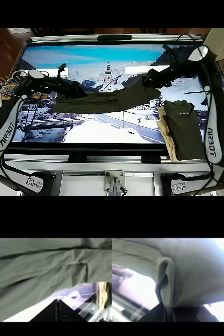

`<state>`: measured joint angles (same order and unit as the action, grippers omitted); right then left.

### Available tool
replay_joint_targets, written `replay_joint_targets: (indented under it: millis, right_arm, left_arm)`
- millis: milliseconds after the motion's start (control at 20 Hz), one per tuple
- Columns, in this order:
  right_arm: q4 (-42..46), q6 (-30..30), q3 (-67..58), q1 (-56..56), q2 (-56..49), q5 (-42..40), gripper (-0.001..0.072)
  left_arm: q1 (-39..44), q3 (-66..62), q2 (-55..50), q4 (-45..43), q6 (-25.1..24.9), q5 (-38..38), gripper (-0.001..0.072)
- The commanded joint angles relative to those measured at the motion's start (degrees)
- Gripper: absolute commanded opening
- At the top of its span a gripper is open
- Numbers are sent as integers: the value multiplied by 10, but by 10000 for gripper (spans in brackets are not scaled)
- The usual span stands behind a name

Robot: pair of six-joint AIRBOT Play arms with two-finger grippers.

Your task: Fold the shirts.

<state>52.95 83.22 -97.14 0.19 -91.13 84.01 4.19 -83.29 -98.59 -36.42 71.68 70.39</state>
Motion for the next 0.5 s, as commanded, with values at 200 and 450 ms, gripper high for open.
replay_joint_targets:
  millis: [200,450]
  right_arm:
    - [-7,68,0,0,128,86,65]
    - [-13,92,0,7,172,103,65]
  left_arm:
    - [195,0,-17,17,30,-131,32]
    - [306,-2,-66,126,30,-220,32]
